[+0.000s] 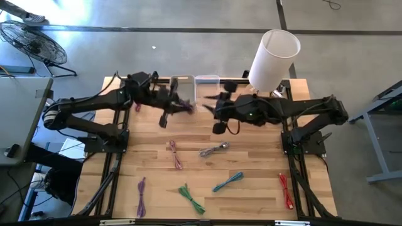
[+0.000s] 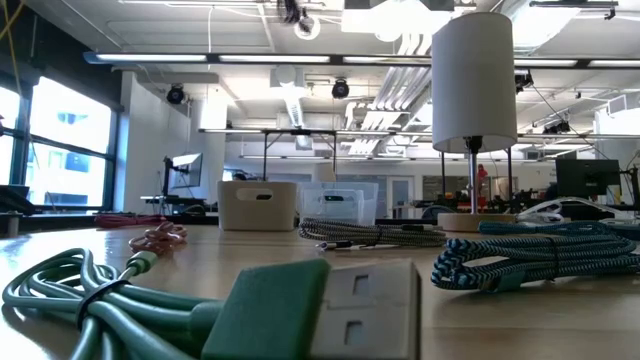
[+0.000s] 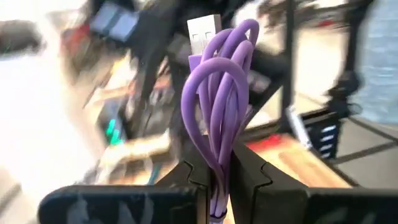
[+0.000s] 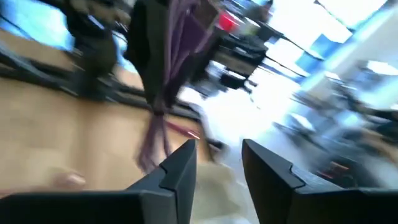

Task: Pick & Place USB Port
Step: Put the top right violet USB cable into the gray bin

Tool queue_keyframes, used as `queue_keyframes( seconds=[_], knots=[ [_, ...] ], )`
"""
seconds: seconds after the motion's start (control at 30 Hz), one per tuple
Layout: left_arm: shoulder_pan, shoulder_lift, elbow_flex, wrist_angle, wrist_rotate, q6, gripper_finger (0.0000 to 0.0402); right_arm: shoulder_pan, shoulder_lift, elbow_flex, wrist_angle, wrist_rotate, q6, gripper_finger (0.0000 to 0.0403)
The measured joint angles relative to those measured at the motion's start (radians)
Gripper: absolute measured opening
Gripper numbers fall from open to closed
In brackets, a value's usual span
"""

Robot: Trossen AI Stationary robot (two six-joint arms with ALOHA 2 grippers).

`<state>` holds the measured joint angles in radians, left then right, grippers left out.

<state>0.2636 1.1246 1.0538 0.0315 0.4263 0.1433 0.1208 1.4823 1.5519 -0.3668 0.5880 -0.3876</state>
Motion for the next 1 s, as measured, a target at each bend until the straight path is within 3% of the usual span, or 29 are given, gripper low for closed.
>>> queue_keyframes(
  seconds=[0.2,0.5,0.67,0.9,1.0],
  knots=[
    [0.126,-0.031,0.0,-0.214,-0.178,-0.107,0.0022,0.045,-0.032,0.0,-0.05,0.284,-0.063,0.0123],
    [0.294,-0.034,-0.001,-0.491,-0.417,-0.064,0.0021,0.05,-0.032,0.0,-0.132,0.319,0.014,0.0123],
    [0.35,-0.029,-0.001,-0.504,-0.409,-0.097,0.0021,0.05,-0.031,-0.001,-0.196,0.313,0.072,0.0123],
    [0.391,0.025,-0.003,-0.5,-0.349,-0.278,0.0021,0.05,-0.031,-0.001,-0.204,0.309,0.111,0.0124],
    [0.39,0.079,-0.003,-0.502,-0.325,-0.353,0.0021,0.05,-0.031,-0.001,-0.204,0.261,0.122,0.0124]
  ],
)
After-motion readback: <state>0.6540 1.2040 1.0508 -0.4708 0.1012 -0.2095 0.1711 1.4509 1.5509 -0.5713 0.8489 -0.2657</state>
